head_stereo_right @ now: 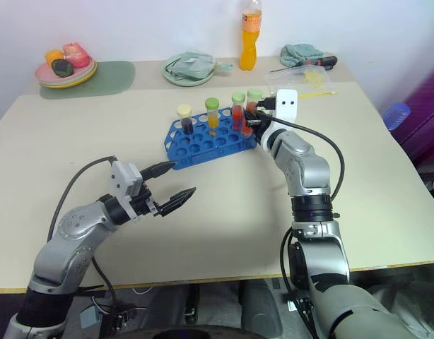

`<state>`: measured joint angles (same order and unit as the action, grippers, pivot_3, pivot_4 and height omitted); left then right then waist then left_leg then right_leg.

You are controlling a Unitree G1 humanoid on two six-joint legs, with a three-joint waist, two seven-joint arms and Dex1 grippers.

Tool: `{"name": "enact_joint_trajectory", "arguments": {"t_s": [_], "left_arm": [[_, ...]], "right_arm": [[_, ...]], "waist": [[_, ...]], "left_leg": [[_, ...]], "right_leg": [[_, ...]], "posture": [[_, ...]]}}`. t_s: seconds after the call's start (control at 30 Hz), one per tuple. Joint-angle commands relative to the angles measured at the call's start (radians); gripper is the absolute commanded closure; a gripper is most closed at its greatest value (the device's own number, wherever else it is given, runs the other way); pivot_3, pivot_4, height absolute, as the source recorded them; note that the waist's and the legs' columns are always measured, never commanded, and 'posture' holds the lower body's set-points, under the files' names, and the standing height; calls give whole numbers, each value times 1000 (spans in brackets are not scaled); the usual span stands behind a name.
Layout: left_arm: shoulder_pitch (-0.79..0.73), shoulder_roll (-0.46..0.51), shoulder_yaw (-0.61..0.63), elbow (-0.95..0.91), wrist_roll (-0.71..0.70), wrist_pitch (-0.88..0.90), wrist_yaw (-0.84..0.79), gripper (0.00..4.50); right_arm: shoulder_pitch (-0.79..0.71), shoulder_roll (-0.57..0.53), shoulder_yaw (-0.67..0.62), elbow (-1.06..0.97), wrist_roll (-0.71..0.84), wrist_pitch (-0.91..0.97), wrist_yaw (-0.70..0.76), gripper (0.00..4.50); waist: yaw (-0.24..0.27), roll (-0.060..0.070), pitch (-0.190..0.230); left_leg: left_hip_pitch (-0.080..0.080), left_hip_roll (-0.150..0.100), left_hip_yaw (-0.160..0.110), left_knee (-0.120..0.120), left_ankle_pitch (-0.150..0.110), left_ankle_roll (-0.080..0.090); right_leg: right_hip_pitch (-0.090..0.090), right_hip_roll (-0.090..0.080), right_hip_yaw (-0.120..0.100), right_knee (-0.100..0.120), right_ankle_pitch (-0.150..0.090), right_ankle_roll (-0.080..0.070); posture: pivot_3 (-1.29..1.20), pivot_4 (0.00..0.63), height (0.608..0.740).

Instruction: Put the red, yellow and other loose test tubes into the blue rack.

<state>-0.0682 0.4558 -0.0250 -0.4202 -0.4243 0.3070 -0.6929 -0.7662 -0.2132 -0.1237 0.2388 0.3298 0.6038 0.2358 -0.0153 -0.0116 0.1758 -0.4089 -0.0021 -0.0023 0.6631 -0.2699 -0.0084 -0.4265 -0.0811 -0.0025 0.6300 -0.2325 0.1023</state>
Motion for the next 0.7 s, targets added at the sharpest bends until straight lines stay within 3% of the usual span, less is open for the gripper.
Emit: {"name": "enact_joint_trajectory", "arguments": {"t_s": [0.03, 0.53, 0.63, 0.7], "left_arm": [[-4, 6, 5, -33, -3, -3, 2, 0], [-13, 16, 15, -38, -8, 11, 0, 0], [-13, 19, 16, -37, -8, 8, -2, 0], [-11, 22, 20, -33, -10, 4, -5, 0]], "right_arm": [[18, 12, 25, -68, -10, -73, 36, 3493], [163, 68, 92, 25, -162, -451, 33, 3493], [163, 63, 88, 36, -165, -479, 37, 2308], [166, 44, 105, 16, -187, -490, 49, 1268]], "waist": [[0, 0, 0], [-2, 0, 0], [-1, 0, 0], [0, 0, 0]], "left_leg": [[0, 0, 0, 0, 0, 0], [0, 0, 0, 0, 0, 0], [0, 0, 0, 0, 0, 0], [0, 0, 0, 0, 0, 0]], "right_leg": [[0, 0, 0, 0, 0, 0], [0, 0, 0, 0, 0, 0], [0, 0, 0, 0, 0, 0], [0, 0, 0, 0, 0, 0]], "posture": [[0, 150, 740], [0, 150, 740], [0, 150, 740], [0, 150, 740]]}}
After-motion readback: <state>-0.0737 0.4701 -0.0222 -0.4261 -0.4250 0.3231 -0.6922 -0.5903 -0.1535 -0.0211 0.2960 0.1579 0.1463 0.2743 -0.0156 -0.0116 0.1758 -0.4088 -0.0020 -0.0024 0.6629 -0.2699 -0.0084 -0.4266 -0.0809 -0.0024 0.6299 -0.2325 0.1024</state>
